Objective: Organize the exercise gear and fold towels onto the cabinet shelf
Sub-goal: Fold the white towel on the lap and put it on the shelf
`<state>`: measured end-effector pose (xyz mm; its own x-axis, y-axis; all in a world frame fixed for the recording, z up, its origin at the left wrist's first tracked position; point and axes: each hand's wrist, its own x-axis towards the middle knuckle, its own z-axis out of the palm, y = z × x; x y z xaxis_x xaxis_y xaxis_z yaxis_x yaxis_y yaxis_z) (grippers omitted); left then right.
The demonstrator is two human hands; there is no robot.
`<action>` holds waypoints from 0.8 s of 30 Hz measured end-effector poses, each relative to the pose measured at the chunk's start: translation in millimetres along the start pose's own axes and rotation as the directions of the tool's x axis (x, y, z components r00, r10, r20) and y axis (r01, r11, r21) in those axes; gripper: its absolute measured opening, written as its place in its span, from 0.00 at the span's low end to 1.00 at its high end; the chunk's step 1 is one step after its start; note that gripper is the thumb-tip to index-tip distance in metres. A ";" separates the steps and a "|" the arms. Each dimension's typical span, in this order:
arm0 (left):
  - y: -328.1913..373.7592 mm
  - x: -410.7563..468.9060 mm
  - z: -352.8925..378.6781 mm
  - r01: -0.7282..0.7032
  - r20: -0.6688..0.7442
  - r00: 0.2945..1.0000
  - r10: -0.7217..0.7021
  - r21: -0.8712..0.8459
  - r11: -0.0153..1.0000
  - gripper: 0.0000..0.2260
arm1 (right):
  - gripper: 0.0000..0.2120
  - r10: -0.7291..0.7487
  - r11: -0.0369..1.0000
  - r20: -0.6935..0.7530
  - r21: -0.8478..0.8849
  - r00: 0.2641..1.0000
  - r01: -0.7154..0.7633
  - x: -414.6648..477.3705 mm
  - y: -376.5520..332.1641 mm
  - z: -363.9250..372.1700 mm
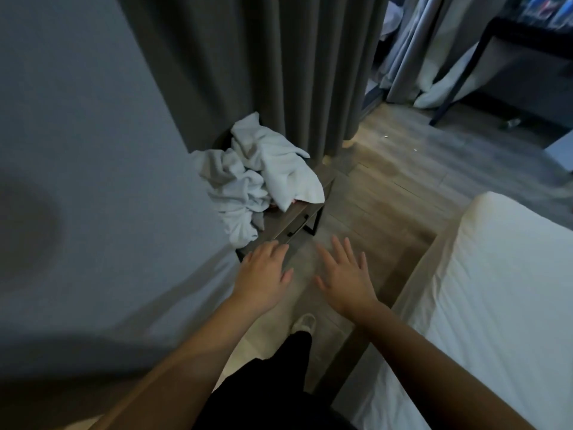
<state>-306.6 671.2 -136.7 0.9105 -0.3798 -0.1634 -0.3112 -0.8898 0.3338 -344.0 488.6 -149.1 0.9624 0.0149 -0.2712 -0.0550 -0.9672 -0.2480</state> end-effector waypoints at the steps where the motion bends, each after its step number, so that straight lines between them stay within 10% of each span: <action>1: -0.1 19.4 0.0 0.013 0.006 1.000 -0.013 0.000 1.000 0.25 | 0.32 -0.009 1.000 0.013 -0.002 1.000 0.009 18.2 7.0 -4.2; 14: -9.7 196.8 -24.8 0.310 -0.014 0.950 -0.312 -0.090 0.946 0.23 | 0.33 -0.142 0.989 0.160 -0.024 0.977 0.148 210.3 78.6 -72.2; 24: -6.9 274.2 -23.2 0.633 -0.032 0.752 -0.658 -0.241 0.736 0.26 | 0.32 -0.444 0.814 0.335 -0.236 0.831 0.530 386.8 95.6 -106.7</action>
<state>-48.5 579.0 -162.3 0.8986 0.3078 -0.3127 0.4131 -0.8338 0.3663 51.4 374.8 -178.4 0.7349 0.5266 -0.4273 0.5282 -0.8397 -0.1263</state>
